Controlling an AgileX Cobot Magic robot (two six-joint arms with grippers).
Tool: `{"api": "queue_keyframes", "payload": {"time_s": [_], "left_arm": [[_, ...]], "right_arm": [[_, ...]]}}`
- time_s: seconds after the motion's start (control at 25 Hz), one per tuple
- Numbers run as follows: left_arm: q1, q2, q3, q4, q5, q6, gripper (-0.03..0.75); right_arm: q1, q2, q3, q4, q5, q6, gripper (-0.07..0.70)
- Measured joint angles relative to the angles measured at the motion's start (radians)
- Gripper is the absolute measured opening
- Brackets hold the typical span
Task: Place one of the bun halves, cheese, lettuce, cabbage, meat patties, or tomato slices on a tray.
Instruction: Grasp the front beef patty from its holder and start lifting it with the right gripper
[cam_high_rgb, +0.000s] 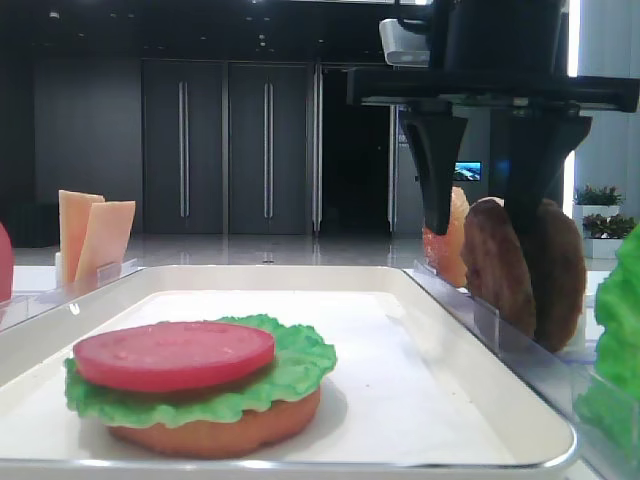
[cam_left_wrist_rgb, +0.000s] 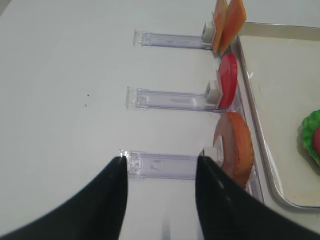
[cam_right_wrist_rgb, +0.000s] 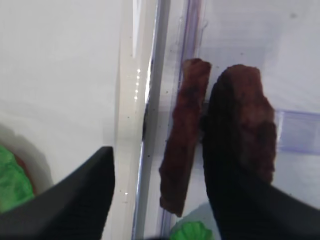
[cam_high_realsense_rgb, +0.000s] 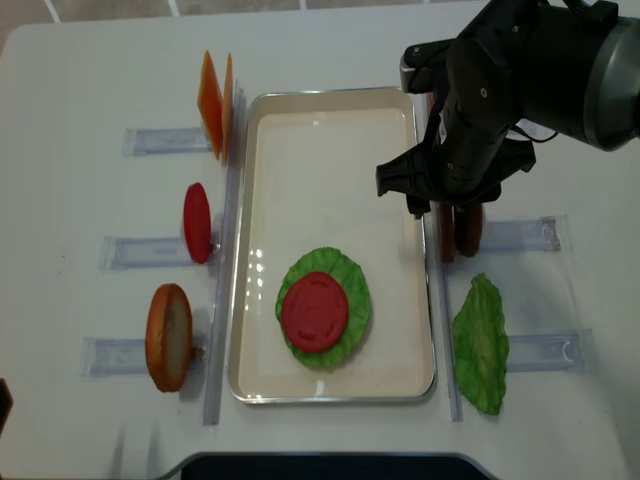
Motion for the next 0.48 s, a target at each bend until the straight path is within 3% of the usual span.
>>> {"api": "queue_keyframes", "payload": {"time_s": [0.24, 0.48], "left_arm": [[0.000, 0.000, 0.000, 0.000, 0.000, 0.000, 0.345], [0.000, 0.000, 0.000, 0.000, 0.000, 0.000, 0.345]], "right_arm": [[0.000, 0.000, 0.000, -0.011, 0.000, 0.001, 0.306], [0.000, 0.000, 0.000, -0.031, 0.000, 0.001, 0.250]]}}
